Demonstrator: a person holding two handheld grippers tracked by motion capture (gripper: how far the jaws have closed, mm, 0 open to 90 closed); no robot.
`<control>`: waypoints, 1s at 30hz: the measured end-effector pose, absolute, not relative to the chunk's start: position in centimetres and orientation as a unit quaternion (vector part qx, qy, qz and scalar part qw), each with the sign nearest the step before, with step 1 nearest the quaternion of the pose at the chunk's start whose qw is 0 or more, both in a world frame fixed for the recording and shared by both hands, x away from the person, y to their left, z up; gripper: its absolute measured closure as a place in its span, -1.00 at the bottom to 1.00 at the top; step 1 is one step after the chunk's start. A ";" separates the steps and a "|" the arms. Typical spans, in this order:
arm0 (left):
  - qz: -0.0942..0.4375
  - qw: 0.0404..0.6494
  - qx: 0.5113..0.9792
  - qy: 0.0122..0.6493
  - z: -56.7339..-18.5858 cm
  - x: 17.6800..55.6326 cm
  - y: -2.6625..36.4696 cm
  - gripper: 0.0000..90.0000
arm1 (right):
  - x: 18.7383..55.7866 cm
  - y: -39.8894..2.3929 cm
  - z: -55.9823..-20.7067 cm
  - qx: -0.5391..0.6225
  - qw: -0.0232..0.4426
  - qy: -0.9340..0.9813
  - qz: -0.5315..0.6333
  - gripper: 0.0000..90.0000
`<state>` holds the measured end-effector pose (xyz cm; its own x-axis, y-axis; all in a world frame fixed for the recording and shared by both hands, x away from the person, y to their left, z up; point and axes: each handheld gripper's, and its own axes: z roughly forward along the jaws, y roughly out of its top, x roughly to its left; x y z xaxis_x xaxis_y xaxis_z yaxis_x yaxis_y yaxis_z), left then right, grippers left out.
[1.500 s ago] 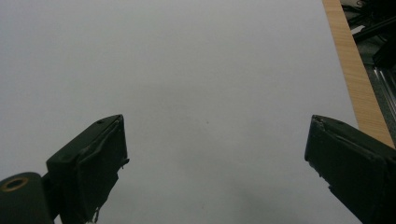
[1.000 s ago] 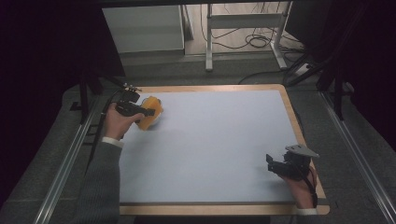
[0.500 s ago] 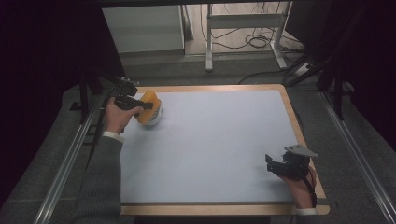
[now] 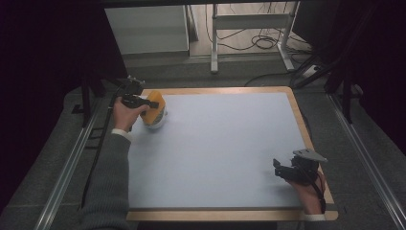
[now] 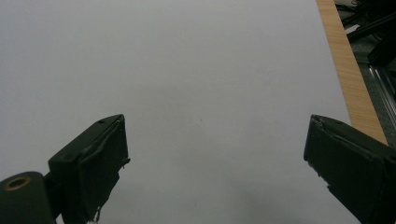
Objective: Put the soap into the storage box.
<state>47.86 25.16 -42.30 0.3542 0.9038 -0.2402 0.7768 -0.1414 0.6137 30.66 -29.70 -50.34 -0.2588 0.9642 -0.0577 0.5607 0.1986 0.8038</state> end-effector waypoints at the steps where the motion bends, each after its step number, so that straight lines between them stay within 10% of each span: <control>1: 0.093 0.339 0.748 0.563 -42.4 48.1 25.2 0.36 | 30.7 -29.7 -50.4 0.533 0.295 0.716 0.342 -0.86; 30: 0.089 0.323 0.716 0.613 -45.9 51.2 26.1 0.36 | 31.0 -30.2 -50.9 0.541 0.292 0.715 0.334 -0.86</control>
